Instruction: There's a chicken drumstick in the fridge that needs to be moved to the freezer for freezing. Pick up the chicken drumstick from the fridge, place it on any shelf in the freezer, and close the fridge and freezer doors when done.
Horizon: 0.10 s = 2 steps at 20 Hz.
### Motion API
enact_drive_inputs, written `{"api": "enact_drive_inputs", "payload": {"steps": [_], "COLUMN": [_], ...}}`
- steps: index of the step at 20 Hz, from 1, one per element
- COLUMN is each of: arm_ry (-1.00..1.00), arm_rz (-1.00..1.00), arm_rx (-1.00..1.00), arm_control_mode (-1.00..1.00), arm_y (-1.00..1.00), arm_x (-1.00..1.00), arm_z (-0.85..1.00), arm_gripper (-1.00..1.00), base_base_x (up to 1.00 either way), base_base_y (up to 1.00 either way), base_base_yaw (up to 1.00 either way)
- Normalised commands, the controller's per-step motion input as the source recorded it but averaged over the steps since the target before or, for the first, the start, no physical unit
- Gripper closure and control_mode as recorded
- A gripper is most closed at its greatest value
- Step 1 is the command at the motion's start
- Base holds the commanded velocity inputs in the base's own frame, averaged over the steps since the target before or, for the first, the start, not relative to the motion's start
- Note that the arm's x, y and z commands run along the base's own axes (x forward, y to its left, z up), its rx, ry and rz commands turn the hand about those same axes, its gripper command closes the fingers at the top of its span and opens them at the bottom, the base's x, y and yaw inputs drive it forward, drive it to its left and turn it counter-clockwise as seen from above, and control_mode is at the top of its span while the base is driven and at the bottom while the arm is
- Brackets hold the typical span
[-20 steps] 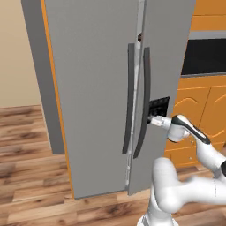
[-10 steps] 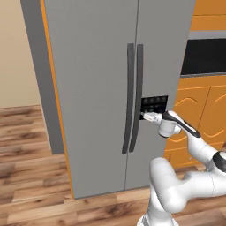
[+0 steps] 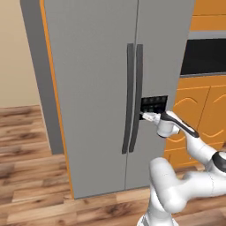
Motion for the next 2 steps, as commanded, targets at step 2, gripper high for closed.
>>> {"api": "enact_drive_inputs", "payload": {"steps": [2], "arm_ry": [0.0], "arm_rz": [0.0], "arm_rx": [0.0], "arm_control_mode": [-1.0], "arm_y": [-0.04], "arm_x": [0.73], "arm_z": [0.0], "arm_gripper": [-1.0], "base_base_x": [0.0], "base_base_y": [0.0], "base_base_yaw": [0.0]}}
